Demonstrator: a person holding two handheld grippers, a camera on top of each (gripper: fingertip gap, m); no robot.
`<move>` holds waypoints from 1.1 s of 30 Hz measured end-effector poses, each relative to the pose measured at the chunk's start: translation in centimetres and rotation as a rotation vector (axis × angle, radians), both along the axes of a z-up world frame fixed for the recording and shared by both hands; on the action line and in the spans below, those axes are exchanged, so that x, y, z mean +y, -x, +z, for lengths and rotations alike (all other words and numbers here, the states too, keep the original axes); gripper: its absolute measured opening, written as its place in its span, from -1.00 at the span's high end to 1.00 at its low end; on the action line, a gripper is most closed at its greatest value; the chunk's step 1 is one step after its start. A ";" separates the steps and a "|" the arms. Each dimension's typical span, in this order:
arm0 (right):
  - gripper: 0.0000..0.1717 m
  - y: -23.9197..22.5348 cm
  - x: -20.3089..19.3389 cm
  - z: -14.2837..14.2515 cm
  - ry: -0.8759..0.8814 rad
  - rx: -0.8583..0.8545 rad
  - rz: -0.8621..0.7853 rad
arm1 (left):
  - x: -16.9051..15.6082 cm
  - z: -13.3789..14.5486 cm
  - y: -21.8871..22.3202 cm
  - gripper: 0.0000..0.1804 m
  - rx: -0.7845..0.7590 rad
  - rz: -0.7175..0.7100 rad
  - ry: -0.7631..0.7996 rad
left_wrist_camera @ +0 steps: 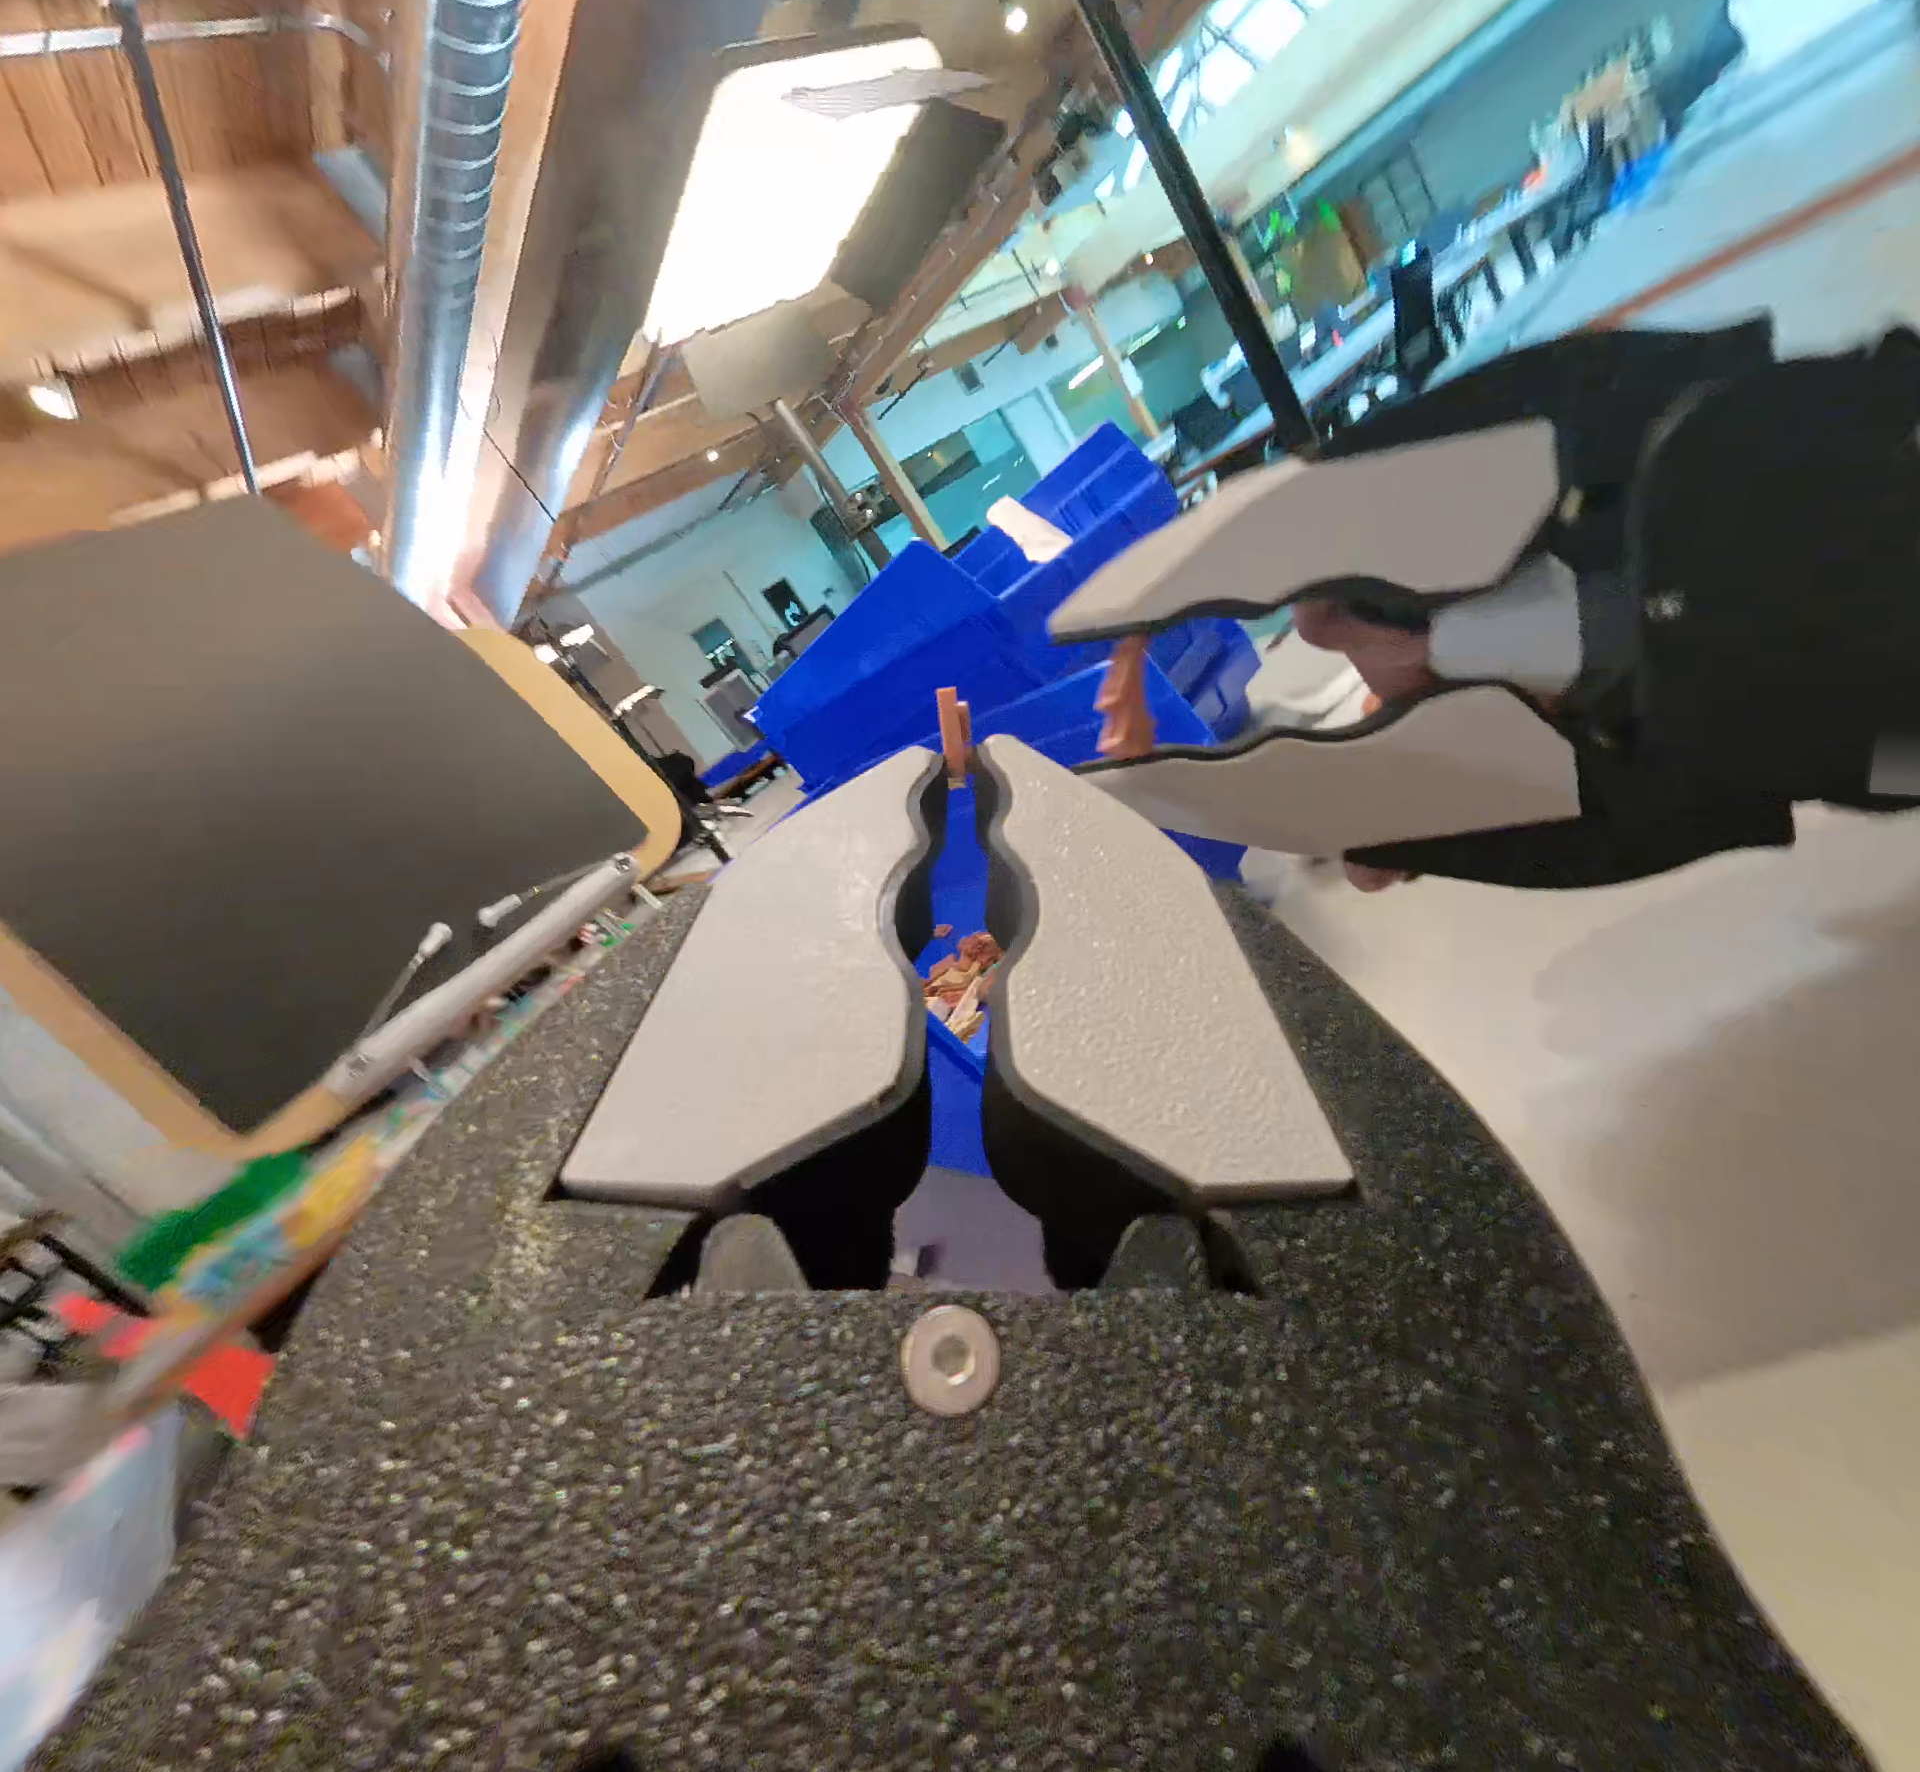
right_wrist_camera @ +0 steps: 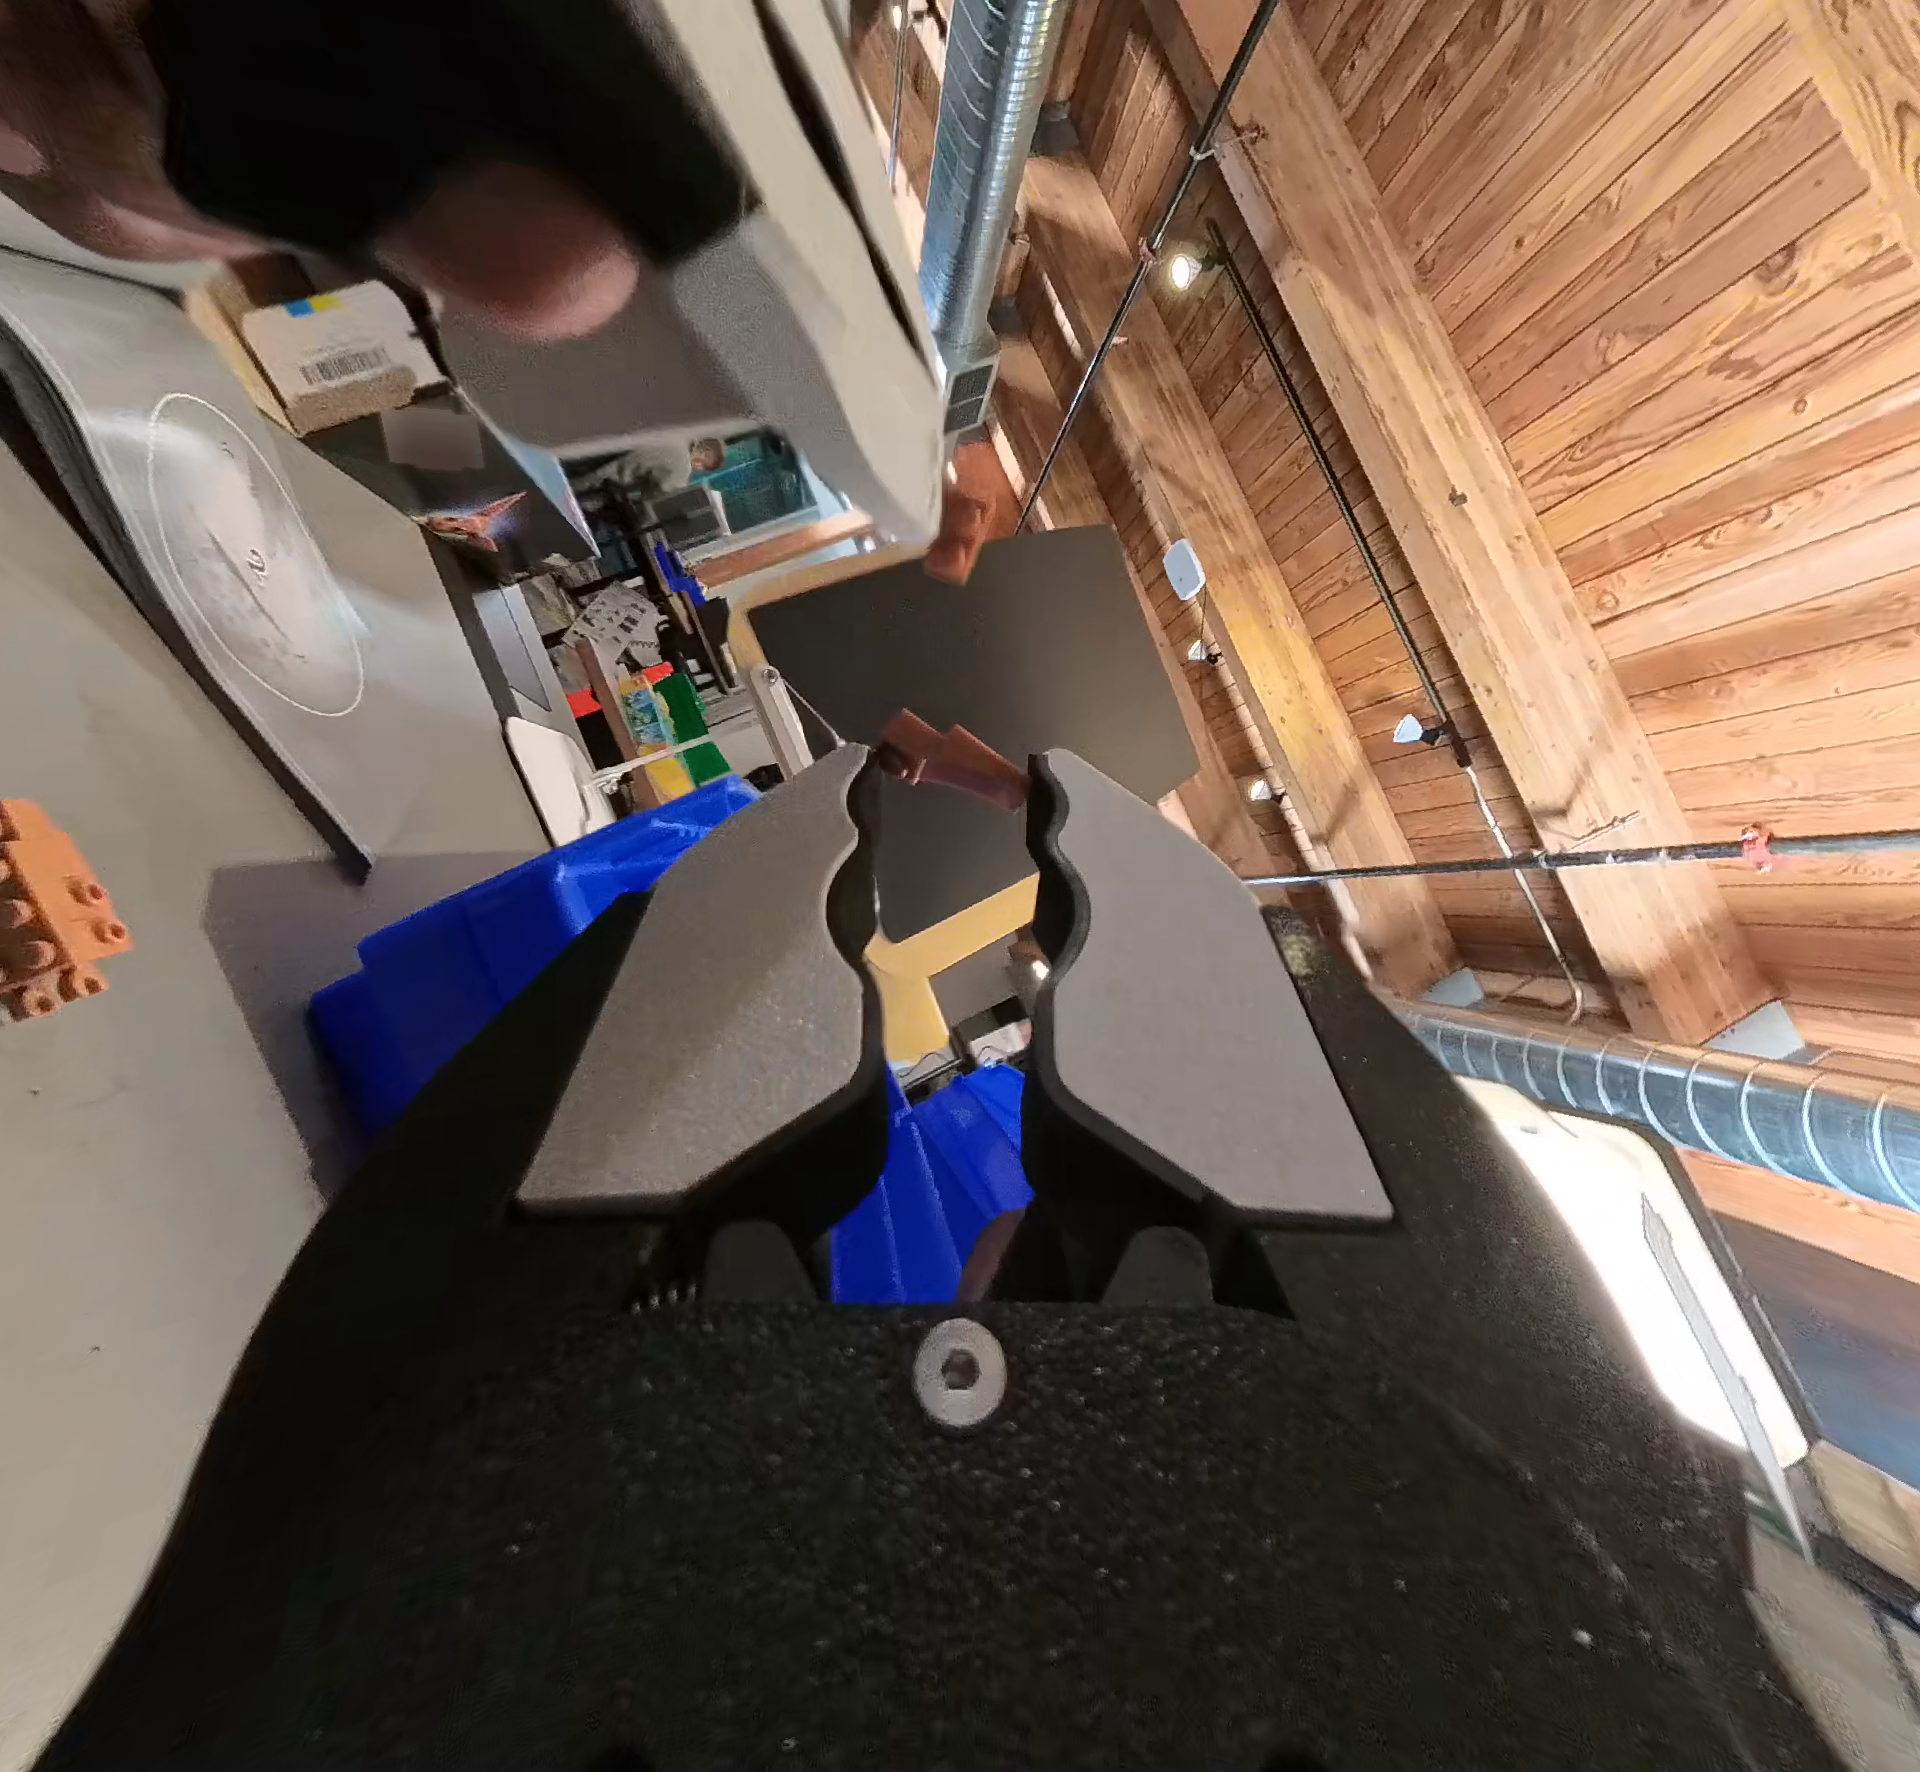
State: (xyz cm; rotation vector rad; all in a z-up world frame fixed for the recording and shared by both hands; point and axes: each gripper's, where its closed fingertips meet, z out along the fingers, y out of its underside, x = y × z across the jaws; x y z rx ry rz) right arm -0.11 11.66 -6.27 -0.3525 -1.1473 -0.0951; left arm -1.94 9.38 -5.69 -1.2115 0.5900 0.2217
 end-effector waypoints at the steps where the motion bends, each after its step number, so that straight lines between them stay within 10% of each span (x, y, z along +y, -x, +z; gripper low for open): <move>1: 0.69 -0.1 0.2 0.0 0.017 0.003 0.000 | 0.0 0.4 0.7 0.95 -0.059 -0.007 0.006; 10: 0.69 0.7 1.0 -1.2 0.051 -0.034 -0.028 | 7.8 -2.1 2.4 0.94 -0.002 0.152 0.299; 14: 0.69 0.6 2.0 -1.3 0.077 -0.046 -0.062 | 12.6 -3.9 4.8 0.60 -0.160 0.216 0.460; 33: 0.57 3.1 16.0 -4.2 0.964 -0.199 -0.302 | 5.8 -12.8 3.8 0.57 -0.038 0.005 0.808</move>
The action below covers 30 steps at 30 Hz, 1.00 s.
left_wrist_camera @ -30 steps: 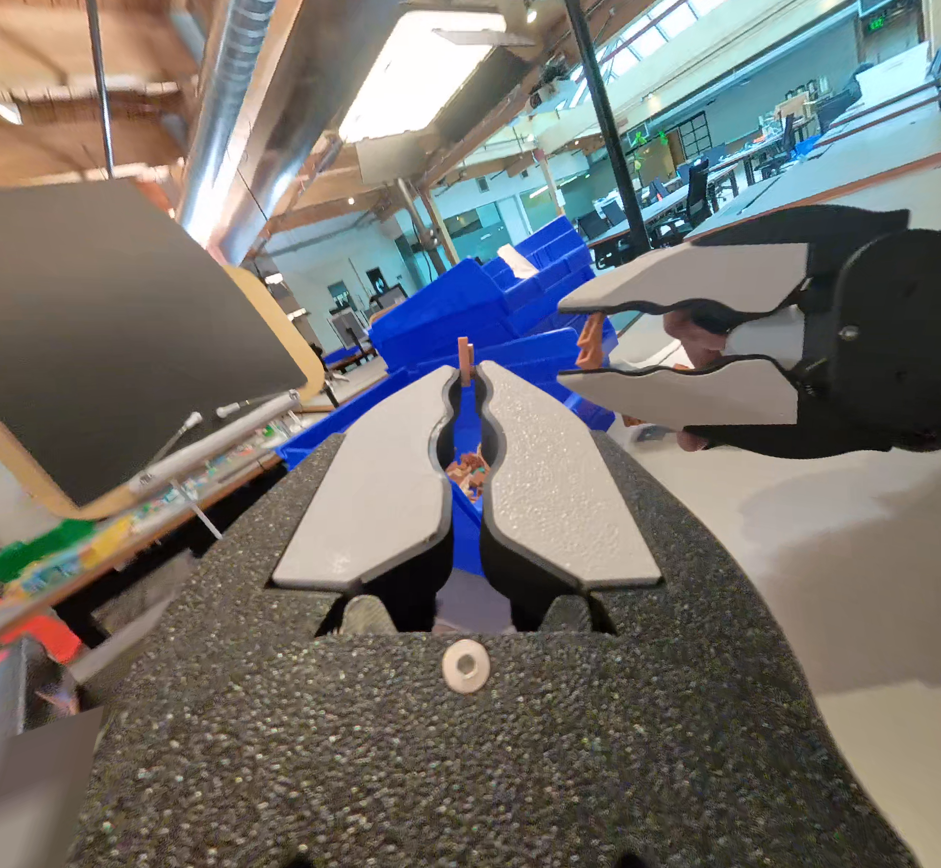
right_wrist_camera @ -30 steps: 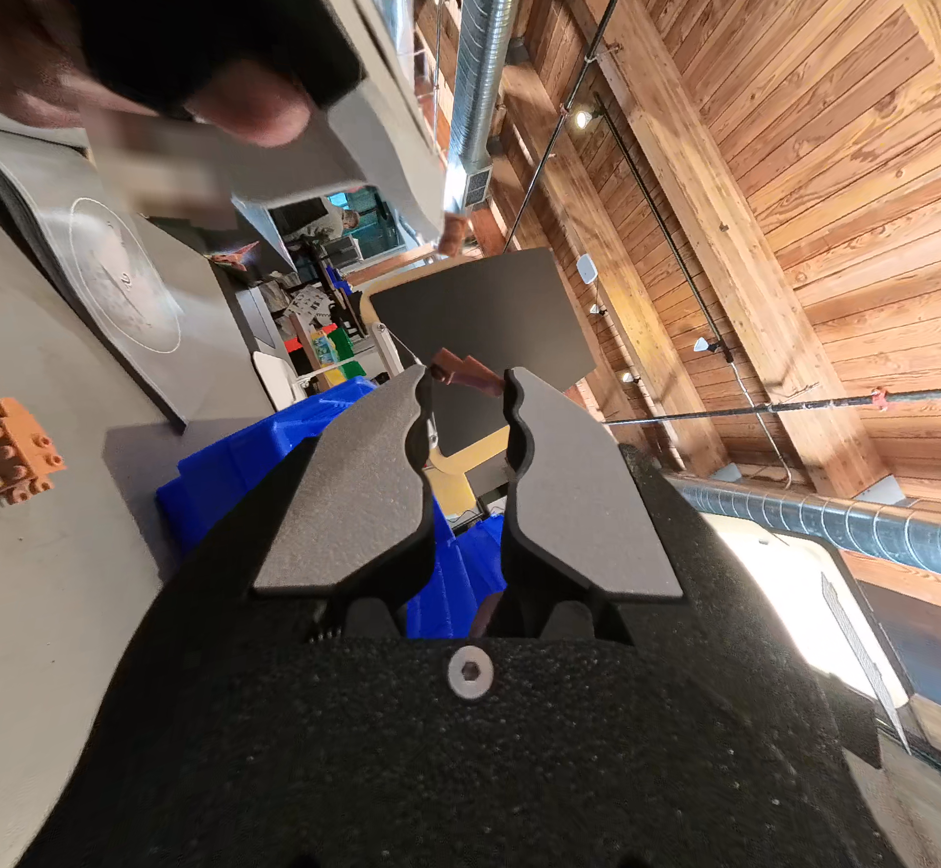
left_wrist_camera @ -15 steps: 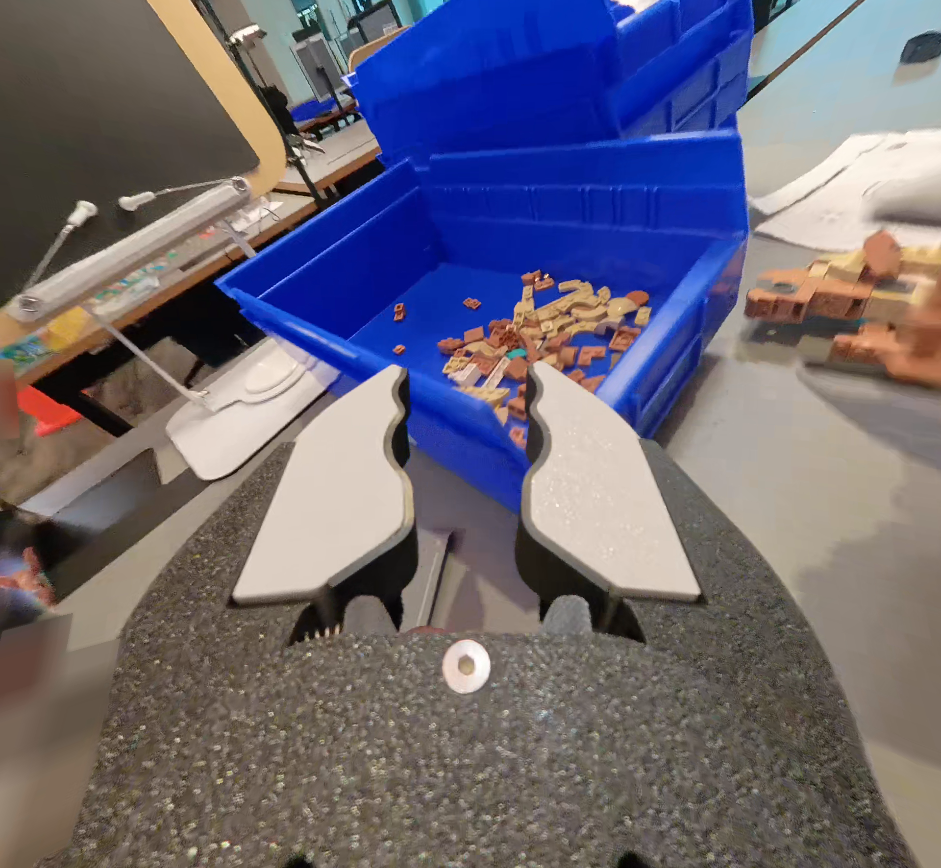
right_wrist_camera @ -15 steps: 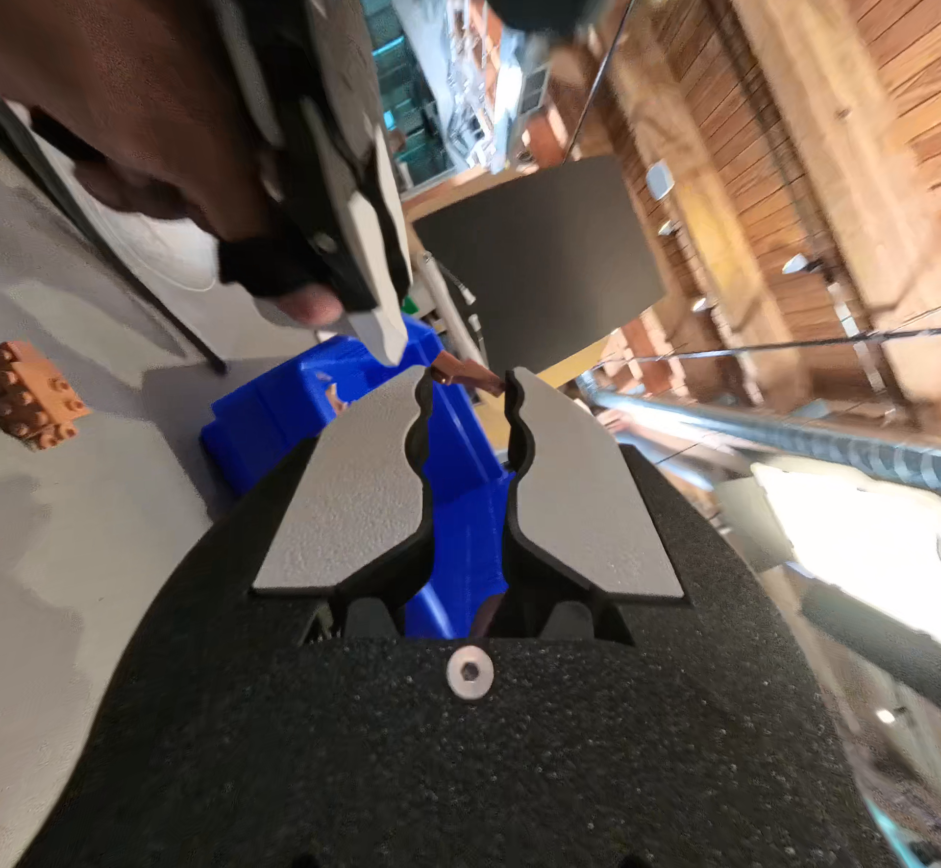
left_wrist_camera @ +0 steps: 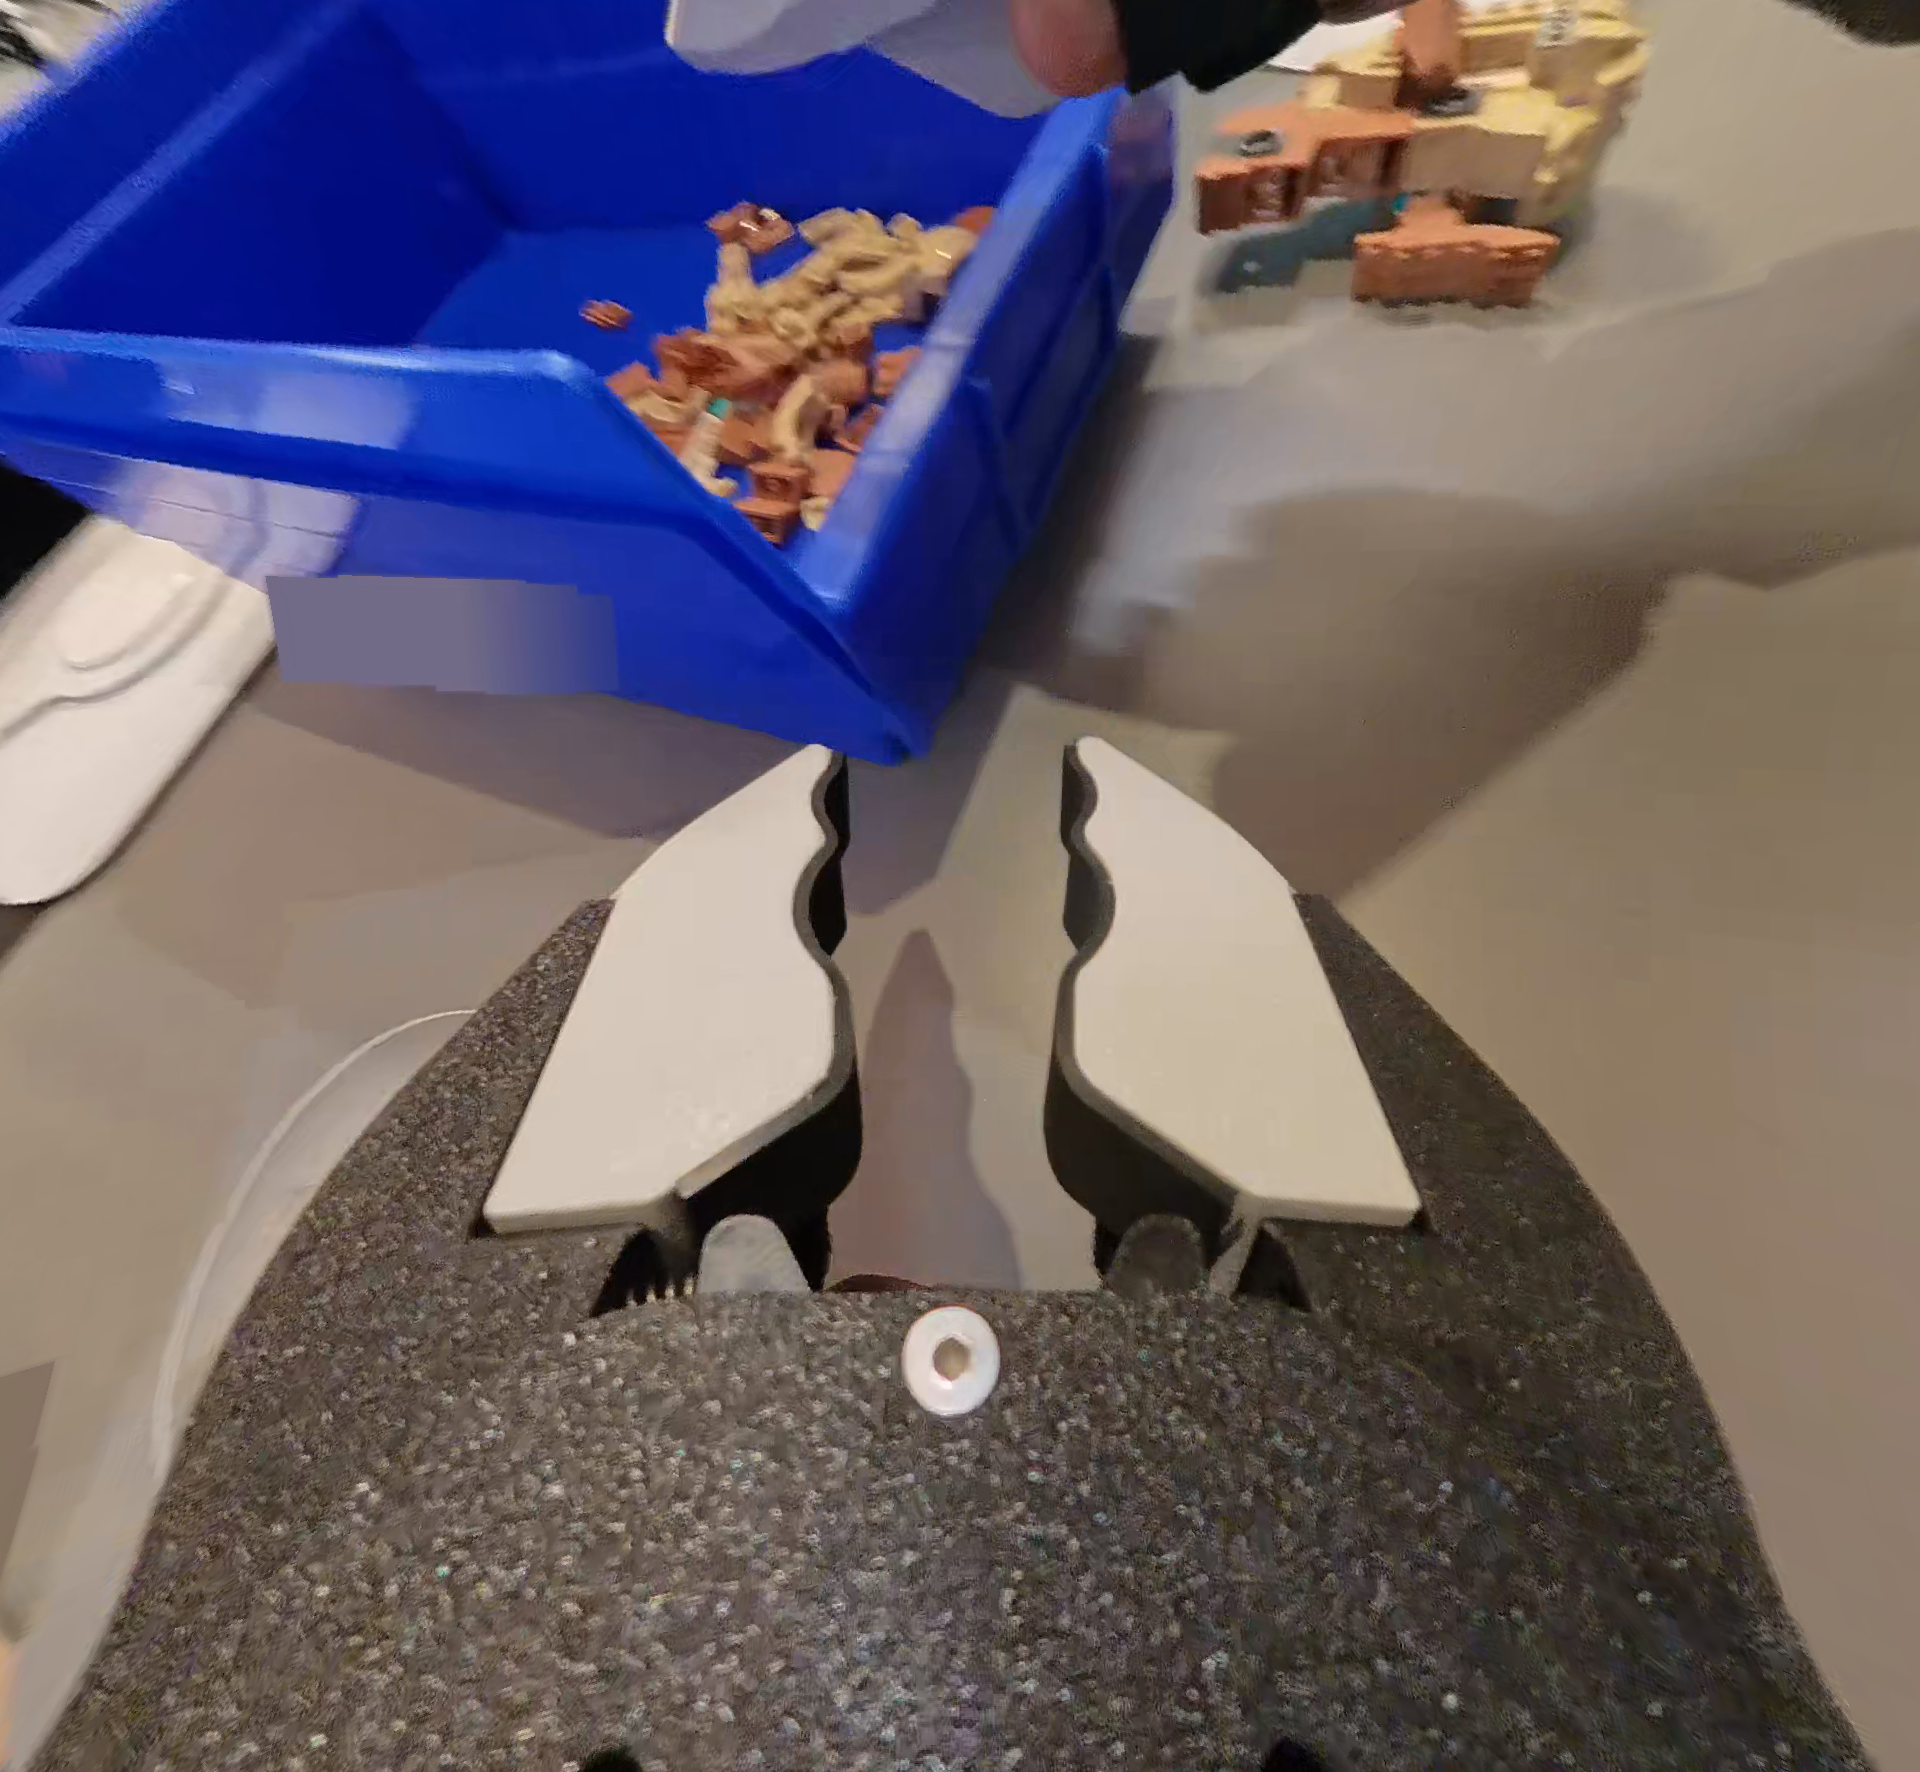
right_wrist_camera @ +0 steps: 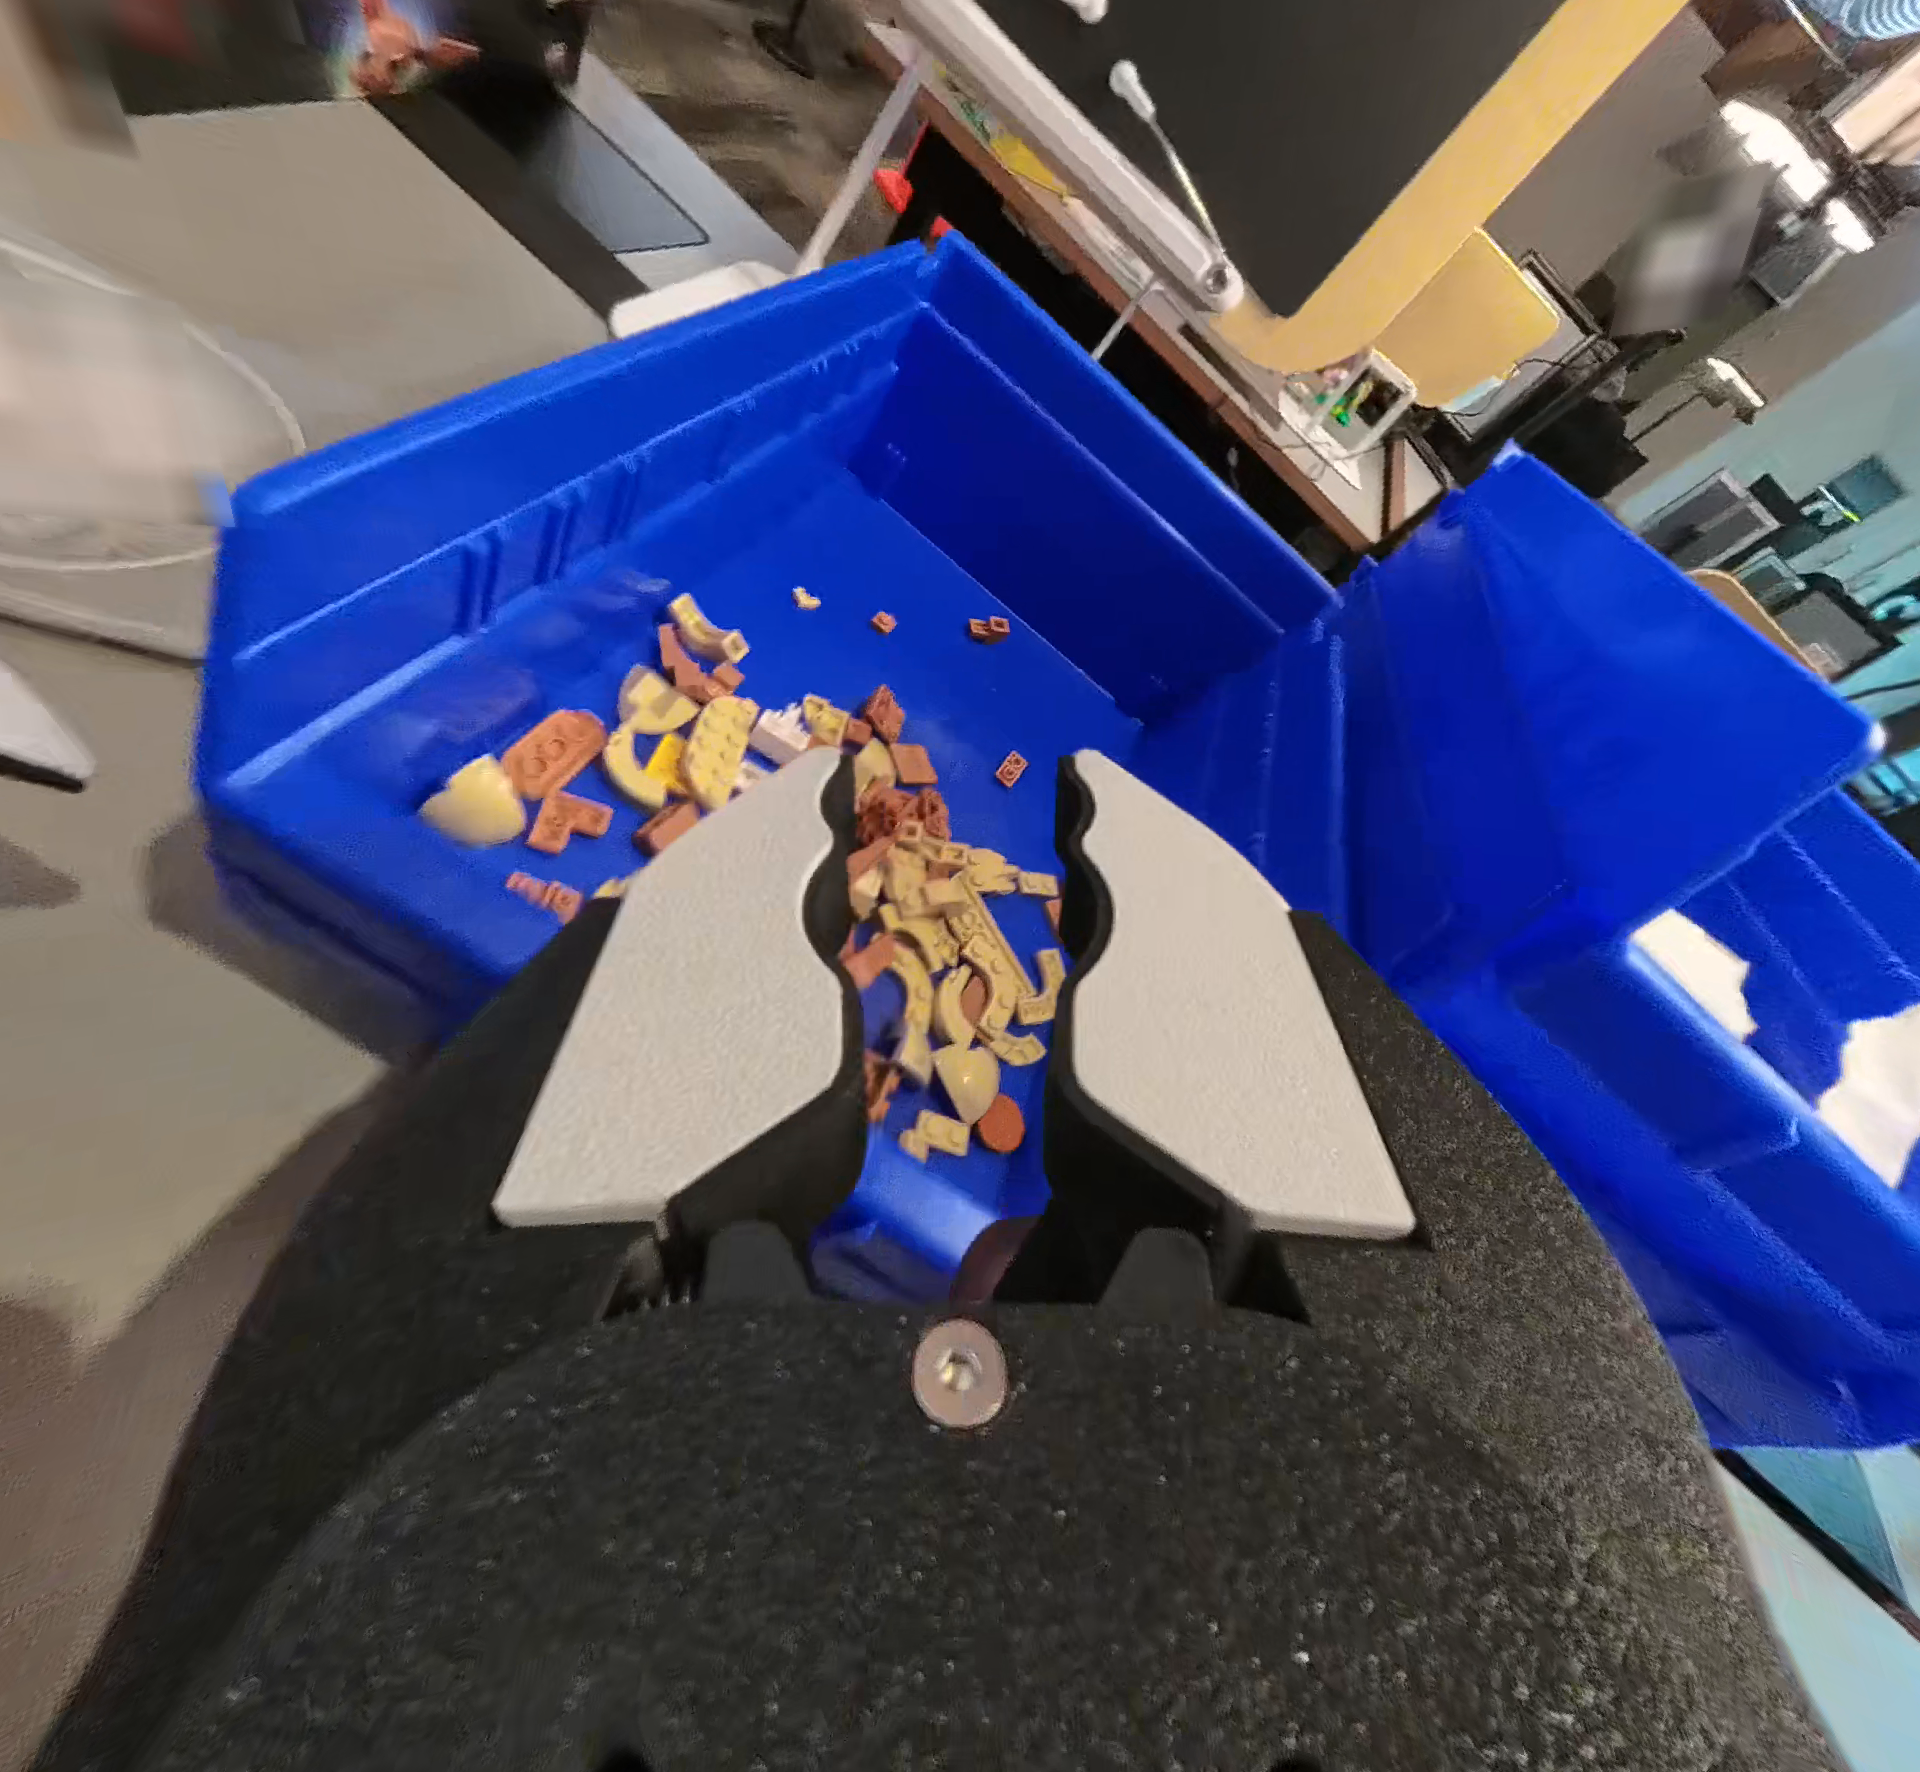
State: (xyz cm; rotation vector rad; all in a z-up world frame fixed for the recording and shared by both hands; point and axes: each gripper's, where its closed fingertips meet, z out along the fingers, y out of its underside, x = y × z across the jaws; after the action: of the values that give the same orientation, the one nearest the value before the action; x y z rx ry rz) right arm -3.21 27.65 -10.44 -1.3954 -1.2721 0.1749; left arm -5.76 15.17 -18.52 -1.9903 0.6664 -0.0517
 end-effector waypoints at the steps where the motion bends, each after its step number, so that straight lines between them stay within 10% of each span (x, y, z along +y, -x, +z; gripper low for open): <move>1: 0.57 -0.4 -0.7 -0.3 -0.001 -0.004 0.023 | -0.5 -0.4 -0.4 0.57 -0.027 -0.040 0.044; 7: 0.70 -1.6 -9.9 -3.1 0.027 -0.050 0.407 | -4.4 -3.3 -1.8 0.56 0.044 -0.270 0.255; 14: 0.72 -1.5 -13.5 -6.7 0.038 -0.138 0.496 | -3.6 -5.3 -1.5 0.82 0.115 -0.230 0.286; 30: 0.83 -1.5 -15.2 -5.5 -0.241 -0.100 0.658 | -3.1 2.3 -4.0 0.83 0.102 -0.334 -0.154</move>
State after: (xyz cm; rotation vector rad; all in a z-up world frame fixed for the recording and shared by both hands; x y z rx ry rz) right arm -1.72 12.43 -15.92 -0.7520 -1.7418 0.3868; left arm -1.76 12.02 -16.25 -1.7269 1.0338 -0.0975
